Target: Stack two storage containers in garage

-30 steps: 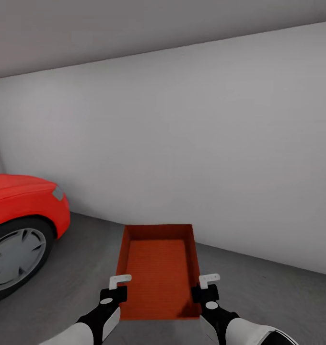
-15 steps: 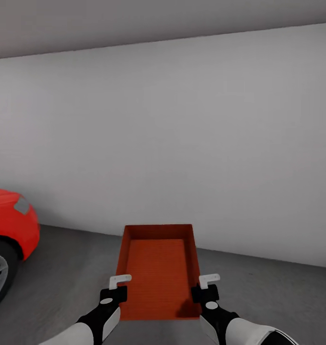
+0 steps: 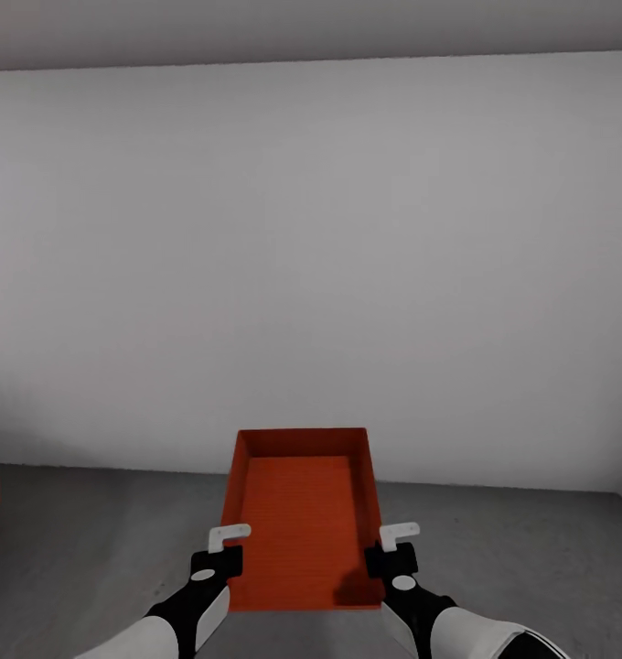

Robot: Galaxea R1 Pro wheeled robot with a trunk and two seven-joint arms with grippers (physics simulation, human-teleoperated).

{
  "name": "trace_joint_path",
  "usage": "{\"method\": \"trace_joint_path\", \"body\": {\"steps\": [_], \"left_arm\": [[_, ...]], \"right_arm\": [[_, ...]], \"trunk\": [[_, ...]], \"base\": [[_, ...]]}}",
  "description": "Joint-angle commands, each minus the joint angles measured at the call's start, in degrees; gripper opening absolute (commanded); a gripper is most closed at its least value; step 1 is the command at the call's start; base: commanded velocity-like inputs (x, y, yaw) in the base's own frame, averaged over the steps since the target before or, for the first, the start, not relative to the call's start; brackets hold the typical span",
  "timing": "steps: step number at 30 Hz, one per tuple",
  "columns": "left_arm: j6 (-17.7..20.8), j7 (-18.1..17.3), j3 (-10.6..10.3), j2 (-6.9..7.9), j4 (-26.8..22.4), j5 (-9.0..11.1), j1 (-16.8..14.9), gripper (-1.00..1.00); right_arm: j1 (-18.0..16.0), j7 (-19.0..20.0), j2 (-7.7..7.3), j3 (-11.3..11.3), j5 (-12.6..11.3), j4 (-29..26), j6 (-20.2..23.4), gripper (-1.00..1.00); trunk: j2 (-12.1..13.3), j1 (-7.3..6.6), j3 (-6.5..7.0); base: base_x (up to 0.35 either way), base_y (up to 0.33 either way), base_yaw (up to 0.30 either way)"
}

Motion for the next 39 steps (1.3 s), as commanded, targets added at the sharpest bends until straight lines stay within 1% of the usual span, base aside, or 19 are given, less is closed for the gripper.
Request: {"method": "trace_joint_path", "body": {"steps": [1, 9, 14, 22, 23, 24, 25, 32, 35, 39], "left_arm": [[-0.3, 2.3, 0.7, -0.02, -0.1, -0.4, 0.0, -1.00], [-0.4, 2.3, 0.7, -0.02, -0.1, -0.4, 0.0, -1.00], [-0.6, 2.3, 0.6, 0.02, -0.1, -0.4, 0.0, -1.00], [-0.6, 2.3, 0.7, 0.06, -0.2, -0.3, 0.0, -1.00], [-0.6, 0.4, 0.3, 0.06, 0.0, 0.2, 0.0, -1.00], [-0.6, 0.4, 0.2, 0.32, 0.0, 0.3, 0.0, -1.00], [-0.6, 0.2, -0.1, 0.36, 0.0, 0.4, 0.0, -1.00], [-0.6, -0.1, -0.6, 0.49, 0.0, 0.6, 0.0, -1.00], [-0.6, -0.2, -0.4, 0.50, 0.0, 0.6, 0.0, -1.00], [-0.7, -0.3, -0.1, 0.50, 0.0, 0.4, 0.0, -1.00]], "right_arm": [[-0.1, 1.8, 0.12, -4.3, 0.1, -1.0, 0.1, -1.00], [-0.1, 1.8, 0.09, -4.3, 0.1, -1.0, 0.1, -1.00], [-0.1, 1.8, 0.07, -4.3, 0.1, -1.0, 0.1, -1.00], [-0.1, 1.8, 0.07, -4.3, 0.1, -1.0, 0.2, -1.00], [-0.1, 0.0, 0.00, 0.4, -0.8, -0.7, 0.1, -1.00], [-0.1, 0.2, 0.29, 2.1, -1.8, -0.5, -0.3, -1.00], [-0.1, 0.0, 0.51, 3.0, -2.7, -0.2, -0.3, -1.00], [-0.1, -0.5, 0.68, 8.4, -8.4, 0.5, -1.0, -1.00], [-0.1, -0.8, 0.69, 11.0, -11.0, 0.5, -1.1, -1.00], [-0.1, -1.0, 0.69, 13.7, -13.5, 0.3, -1.1, -1.00]], "trunk": [[0.0, 0.05, -0.03], [0.0, 0.05, -0.03], [0.0, 0.05, -0.03], [0.0, 0.05, -0.03], [0.0, 0.05, -0.03], [0.0, 0.05, -0.03], [0.0, 0.05, -0.03], [0.0, 0.05, -0.03], [0.0, 0.05, -0.04], [0.0, 0.05, -0.30]], "base": [[0.308, 0.193, -0.283], [0.308, 0.191, -0.270], [0.314, 0.111, -0.051], [0.320, 0.015, -0.005], [0.000, 0.000, 0.000], [0.000, 0.000, 0.000], [0.000, 0.000, 0.000], [0.000, 0.000, 0.000], [0.000, 0.000, 0.000], [0.000, 0.000, 0.000]]}}
